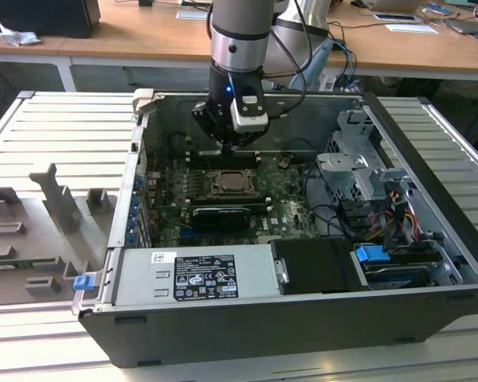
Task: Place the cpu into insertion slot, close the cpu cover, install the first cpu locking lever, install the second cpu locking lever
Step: 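Install the first cpu locking lever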
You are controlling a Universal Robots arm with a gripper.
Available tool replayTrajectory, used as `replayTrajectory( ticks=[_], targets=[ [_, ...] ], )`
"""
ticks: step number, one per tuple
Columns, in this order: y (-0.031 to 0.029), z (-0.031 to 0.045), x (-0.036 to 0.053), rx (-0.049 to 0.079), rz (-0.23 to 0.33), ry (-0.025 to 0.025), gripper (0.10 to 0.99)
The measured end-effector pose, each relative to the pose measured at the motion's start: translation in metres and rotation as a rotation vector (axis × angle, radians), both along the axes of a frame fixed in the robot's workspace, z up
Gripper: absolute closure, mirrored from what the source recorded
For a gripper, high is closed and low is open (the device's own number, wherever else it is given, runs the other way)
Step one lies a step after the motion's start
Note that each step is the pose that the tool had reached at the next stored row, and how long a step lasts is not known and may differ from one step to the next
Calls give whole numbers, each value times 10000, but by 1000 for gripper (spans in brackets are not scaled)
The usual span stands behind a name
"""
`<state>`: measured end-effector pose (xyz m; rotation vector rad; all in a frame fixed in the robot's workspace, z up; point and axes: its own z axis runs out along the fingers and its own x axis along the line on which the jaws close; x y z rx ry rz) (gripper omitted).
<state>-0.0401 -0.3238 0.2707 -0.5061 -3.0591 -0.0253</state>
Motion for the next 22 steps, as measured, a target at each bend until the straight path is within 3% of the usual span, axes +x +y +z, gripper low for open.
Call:
replayTrajectory(
  ticks=[9, 18, 20, 22],
  targets=[
    [0, -7, 0, -2, 1972, -35, 980],
    [0, -9, 0, -6, 2980, -79, 980],
    [0, -11, 0, -13, 3142, -129, 980],
    [0, -11, -2, 87, 3211, -237, 980]
  ],
)
